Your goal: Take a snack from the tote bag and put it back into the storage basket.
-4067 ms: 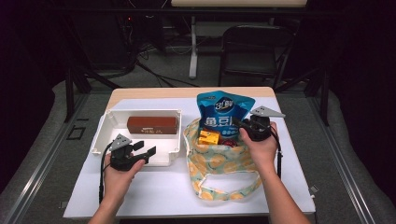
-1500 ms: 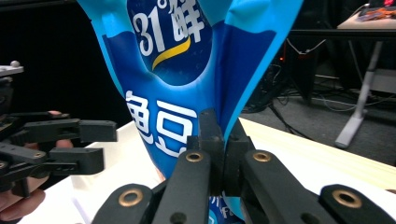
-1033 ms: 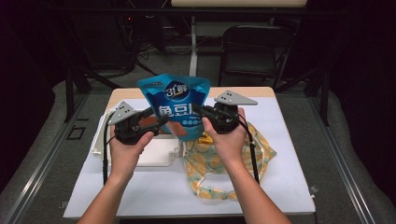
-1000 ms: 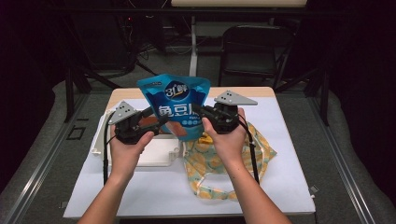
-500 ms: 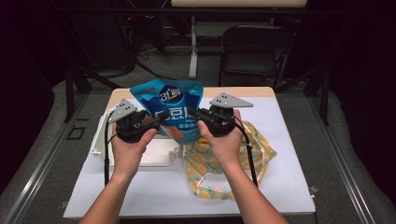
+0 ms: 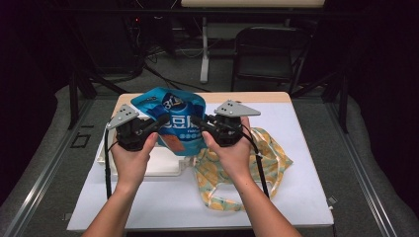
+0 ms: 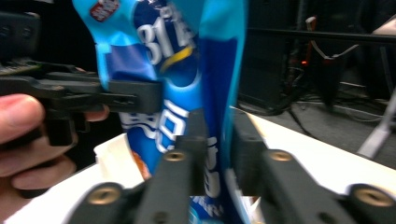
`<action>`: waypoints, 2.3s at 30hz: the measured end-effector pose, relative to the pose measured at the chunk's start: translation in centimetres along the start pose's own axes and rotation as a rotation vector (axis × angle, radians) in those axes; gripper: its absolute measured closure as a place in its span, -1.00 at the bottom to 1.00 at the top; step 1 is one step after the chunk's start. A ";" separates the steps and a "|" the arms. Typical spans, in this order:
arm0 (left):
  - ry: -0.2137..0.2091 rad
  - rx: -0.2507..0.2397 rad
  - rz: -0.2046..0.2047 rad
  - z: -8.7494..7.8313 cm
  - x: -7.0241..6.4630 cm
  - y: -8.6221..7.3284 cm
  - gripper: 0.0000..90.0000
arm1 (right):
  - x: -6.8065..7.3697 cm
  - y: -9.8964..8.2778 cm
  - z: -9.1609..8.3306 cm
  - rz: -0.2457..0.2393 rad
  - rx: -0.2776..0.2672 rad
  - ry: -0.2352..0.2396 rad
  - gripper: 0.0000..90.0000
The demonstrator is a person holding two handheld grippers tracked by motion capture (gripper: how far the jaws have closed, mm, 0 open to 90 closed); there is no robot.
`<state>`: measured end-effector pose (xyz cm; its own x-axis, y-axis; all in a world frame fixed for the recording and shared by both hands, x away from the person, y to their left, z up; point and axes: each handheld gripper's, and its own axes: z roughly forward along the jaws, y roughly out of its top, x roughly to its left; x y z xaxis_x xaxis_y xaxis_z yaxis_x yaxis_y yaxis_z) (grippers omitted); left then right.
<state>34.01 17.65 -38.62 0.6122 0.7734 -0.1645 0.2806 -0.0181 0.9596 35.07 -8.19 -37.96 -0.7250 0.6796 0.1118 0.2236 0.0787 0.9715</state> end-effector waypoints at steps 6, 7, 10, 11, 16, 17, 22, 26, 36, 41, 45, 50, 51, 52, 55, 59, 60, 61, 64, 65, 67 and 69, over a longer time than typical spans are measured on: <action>0.022 -0.029 -0.026 -1.4 1.8 0.2 1.00 | -0.7 -0.7 -0.5 0.020 0.031 0.008 0.08; 0.022 -0.029 -0.026 -1.4 1.8 0.2 1.00 | -0.7 -0.7 -0.5 0.020 0.031 0.008 0.08; 0.036 -0.029 -0.025 -2.1 2.6 0.1 1.00 | -1.0 -1.5 -0.9 0.021 0.042 -0.002 -0.01; 0.044 -0.024 -0.026 -2.3 2.8 0.0 1.00 | -1.2 -1.7 -1.1 0.025 0.044 -0.008 -0.03; 0.075 -0.021 -0.051 -3.2 4.9 -0.8 1.00 | -2.4 -3.2 -2.6 0.043 0.049 -0.049 -0.09; 0.084 -0.023 -0.054 -3.4 5.3 -1.0 1.00 | -2.6 -3.5 -2.9 0.047 0.052 -0.055 -0.10; 0.119 -0.007 -0.065 -3.9 7.2 -1.9 1.00 | -3.2 -4.6 -4.2 0.051 0.058 -0.083 -0.11; 0.154 -0.001 -0.094 -4.2 9.0 -3.0 0.99 | -3.4 -5.5 -5.2 0.037 0.068 -0.102 -0.11; 0.222 0.011 -0.095 -4.1 12.4 -5.0 0.99 | -4.2 -7.9 -6.6 0.059 0.089 -0.132 -0.11; 0.218 0.012 -0.128 -3.7 14.2 -5.9 0.99 | -4.7 -9.0 -7.4 0.084 0.096 -0.148 -0.11; 0.213 -0.001 -0.134 -3.7 14.8 -6.1 0.99 | -4.9 -9.5 -7.8 0.087 0.105 -0.153 -0.11; 0.212 0.012 -0.123 -4.1 15.0 -6.2 0.99 | -5.4 -10.3 -8.5 0.106 0.104 -0.169 -0.11; 0.217 0.019 -0.113 -4.3 14.9 -6.2 0.99 | -5.4 -10.4 -8.7 0.108 0.107 -0.170 -0.11; 0.222 0.019 -0.106 -4.4 14.9 -6.2 0.99 | -5.4 -10.4 -8.7 0.108 0.107 -0.170 -0.11; 0.235 0.025 -0.094 -4.9 15.3 -6.4 0.99 | -5.7 -11.0 -9.3 0.116 0.114 -0.176 -0.11; 0.223 0.032 -0.103 -5.1 15.7 -7.0 0.98 | -6.0 -11.4 -9.6 0.132 0.108 -0.187 -0.11; 0.223 0.032 -0.103 -5.1 15.7 -7.0 0.97 | -6.0 -11.4 -9.6 0.132 0.108 -0.187 -0.11; 0.222 0.048 -0.106 -4.9 15.8 -7.4 0.96 | -6.2 -11.6 -9.9 0.131 0.109 -0.192 -0.11; 0.221 0.005 -0.150 -5.3 16.1 -8.1 0.91 | -6.4 -11.8 -10.1 0.134 0.111 -0.203 -0.12; 0.221 0.005 -0.150 -5.3 16.1 -8.1 0.86 | -6.4 -11.8 -10.2 0.131 0.114 -0.202 -0.12; 0.211 -0.009 -0.171 -5.5 16.0 -8.3 0.66 | -6.5 -12.0 -10.2 0.129 0.115 -0.208 -0.12; 0.227 0.013 -0.164 -5.6 15.6 -8.2 0.35 | -6.6 -12.0 -10.3 0.132 0.118 -0.211 -0.11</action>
<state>37.13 33.42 -47.77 0.3773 0.8888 -0.2603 0.3726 0.1116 0.9213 30.44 -21.15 -48.23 -0.5358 0.8255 0.1774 0.3899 0.0555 0.9192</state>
